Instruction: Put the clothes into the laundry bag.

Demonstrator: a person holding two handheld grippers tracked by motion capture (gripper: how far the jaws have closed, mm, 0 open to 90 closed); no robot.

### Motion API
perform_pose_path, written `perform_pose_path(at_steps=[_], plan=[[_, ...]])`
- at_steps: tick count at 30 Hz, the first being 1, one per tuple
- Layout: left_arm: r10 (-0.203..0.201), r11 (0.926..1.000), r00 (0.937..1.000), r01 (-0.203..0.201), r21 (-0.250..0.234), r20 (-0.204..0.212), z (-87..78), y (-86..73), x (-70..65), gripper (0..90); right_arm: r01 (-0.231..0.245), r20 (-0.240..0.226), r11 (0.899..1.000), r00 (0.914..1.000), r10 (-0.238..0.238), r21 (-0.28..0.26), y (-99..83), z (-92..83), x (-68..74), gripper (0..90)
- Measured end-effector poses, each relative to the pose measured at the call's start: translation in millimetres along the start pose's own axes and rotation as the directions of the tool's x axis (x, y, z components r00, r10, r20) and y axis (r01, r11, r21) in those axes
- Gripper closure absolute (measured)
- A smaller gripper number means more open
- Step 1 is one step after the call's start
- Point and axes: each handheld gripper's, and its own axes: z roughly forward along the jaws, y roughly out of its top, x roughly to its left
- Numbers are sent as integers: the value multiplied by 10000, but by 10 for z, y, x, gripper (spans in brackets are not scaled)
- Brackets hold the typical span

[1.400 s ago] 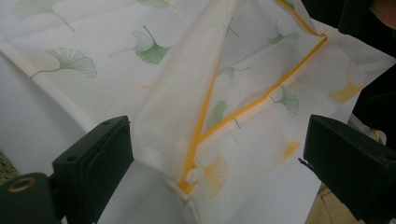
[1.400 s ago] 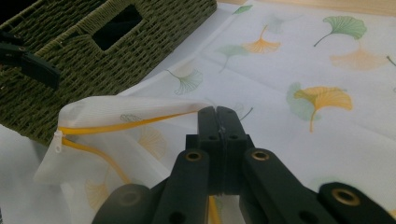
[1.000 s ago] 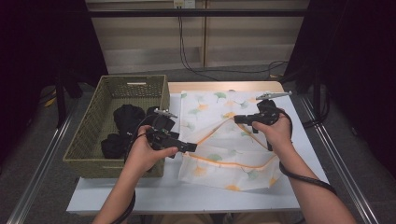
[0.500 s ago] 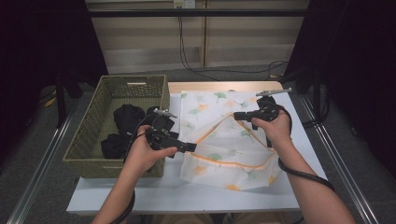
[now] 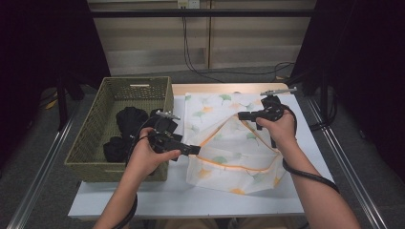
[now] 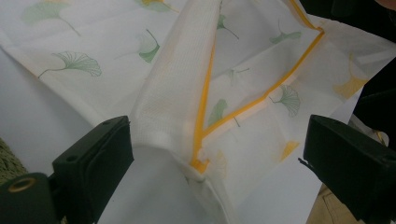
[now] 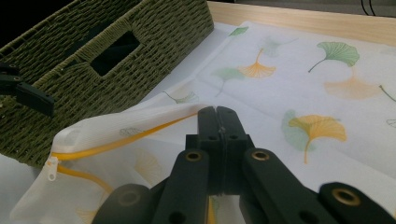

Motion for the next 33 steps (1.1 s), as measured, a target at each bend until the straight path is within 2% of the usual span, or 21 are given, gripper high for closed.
perform_pose_path(at_steps=[7, 11, 16, 33], plan=[[-113, 9999, 9999, 113, -35, 44, 19, 5, -12, 79, 2, 80, 10000, 10000, -2, -17, 39, 13, -16, 900], [37, 10000, 10000, -37, 9, 83, 2, 10, -10, 79, -48, 60, 10000, 10000, 48, -41, 40, 39, -25, 900], [-19, 10000, 10000, 19, -15, 55, -5, 5, -4, 79, -101, -27, 9999, 9999, 101, -76, 53, 54, -21, 900], [-66, 10000, 10000, 66, 30, 37, 15, 1, -13, 79, -22, 5, 9998, 10000, 23, -200, 154, -8, -8, 900]])
